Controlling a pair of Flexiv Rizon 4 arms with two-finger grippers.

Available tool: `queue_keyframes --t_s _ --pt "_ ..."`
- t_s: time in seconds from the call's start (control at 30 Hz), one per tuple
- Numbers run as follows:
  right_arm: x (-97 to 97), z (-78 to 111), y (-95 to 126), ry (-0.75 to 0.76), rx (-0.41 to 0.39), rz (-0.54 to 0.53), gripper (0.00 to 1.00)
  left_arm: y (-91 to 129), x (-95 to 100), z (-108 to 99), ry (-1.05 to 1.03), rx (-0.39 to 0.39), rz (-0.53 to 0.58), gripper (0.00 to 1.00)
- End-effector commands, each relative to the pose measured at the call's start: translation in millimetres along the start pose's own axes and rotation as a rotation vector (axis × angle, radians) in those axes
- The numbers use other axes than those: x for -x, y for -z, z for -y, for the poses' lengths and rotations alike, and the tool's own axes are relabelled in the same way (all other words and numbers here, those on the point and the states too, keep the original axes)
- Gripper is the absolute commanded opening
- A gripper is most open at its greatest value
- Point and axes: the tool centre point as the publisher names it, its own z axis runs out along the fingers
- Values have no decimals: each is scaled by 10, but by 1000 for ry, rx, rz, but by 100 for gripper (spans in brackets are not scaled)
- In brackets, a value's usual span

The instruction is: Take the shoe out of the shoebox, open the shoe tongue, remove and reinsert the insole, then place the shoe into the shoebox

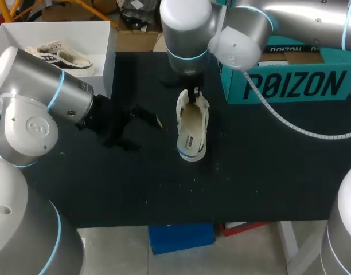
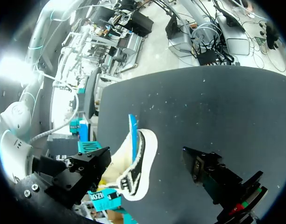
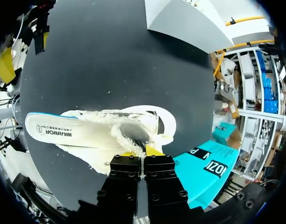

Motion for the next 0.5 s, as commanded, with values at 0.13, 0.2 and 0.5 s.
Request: queue_keyframes --t_s 0.13,0.2,0.5 --pt "19 5 -1 -3 -12 -5 0 -1 -5 14 -1 6 0 100" --pt "17 7 -4 -7 -13 -4 0 -1 -5 14 -1 6 0 100" --pt "1 44 -21 -27 -8 6 0 -137 64 7 66 -49 80 100"
